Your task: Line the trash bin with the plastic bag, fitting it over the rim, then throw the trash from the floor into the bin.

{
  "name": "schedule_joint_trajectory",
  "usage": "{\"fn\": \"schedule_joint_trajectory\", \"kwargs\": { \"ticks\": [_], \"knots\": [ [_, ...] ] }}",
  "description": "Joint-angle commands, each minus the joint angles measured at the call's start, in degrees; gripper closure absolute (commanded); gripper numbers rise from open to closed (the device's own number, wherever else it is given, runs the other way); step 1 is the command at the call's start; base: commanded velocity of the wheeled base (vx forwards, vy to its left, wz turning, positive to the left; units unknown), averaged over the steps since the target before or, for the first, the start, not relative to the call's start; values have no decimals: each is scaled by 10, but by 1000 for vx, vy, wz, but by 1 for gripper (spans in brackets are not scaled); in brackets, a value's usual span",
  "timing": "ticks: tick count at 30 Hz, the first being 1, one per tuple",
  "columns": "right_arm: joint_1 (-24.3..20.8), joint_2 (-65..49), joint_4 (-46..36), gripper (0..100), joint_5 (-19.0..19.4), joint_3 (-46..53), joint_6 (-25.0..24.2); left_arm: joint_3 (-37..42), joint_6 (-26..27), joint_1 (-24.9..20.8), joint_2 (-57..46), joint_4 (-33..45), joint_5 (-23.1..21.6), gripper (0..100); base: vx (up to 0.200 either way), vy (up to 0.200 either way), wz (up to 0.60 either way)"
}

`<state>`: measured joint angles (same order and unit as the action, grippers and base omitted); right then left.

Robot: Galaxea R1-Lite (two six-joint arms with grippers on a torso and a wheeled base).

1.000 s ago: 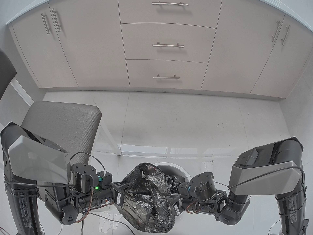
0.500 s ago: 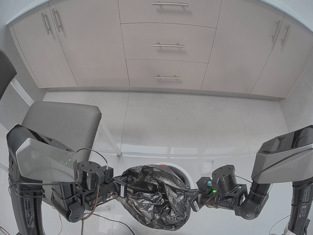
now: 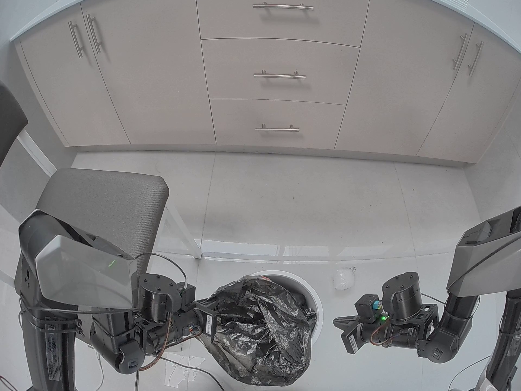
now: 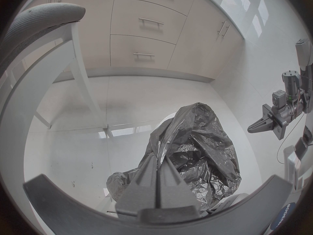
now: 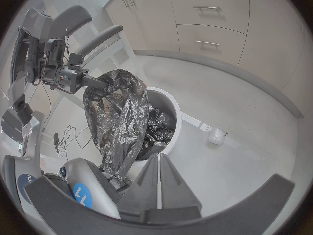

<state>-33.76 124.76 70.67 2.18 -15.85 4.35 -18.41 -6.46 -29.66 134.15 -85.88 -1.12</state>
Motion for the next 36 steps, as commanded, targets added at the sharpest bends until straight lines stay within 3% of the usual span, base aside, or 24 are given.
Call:
{"fn": "schedule_joint_trajectory", "kwargs": {
  "ticks": [1,5,11,16,17,36],
  "knots": [
    [6,0,1,100,9,0,-4,0,-1,-4,1,-1,-2,100,0,0,0],
    [-14,24,32,100,31,3,-8,0,-10,-7,0,-1,0,100,0,0,0],
    [-23,111,150,100,19,1,-11,1,-11,-7,-2,-1,0,100,0,0,0],
    [-28,144,166,100,12,-9,-9,0,-11,-7,-1,-1,0,100,0,0,0],
    [-29,145,167,0,12,-10,-9,1,-11,-7,-1,-1,0,100,0,0,0],
    [-28,186,136,0,14,-130,-11,0,-11,-6,-1,-2,1,100,0,0,0]
  ]
}}
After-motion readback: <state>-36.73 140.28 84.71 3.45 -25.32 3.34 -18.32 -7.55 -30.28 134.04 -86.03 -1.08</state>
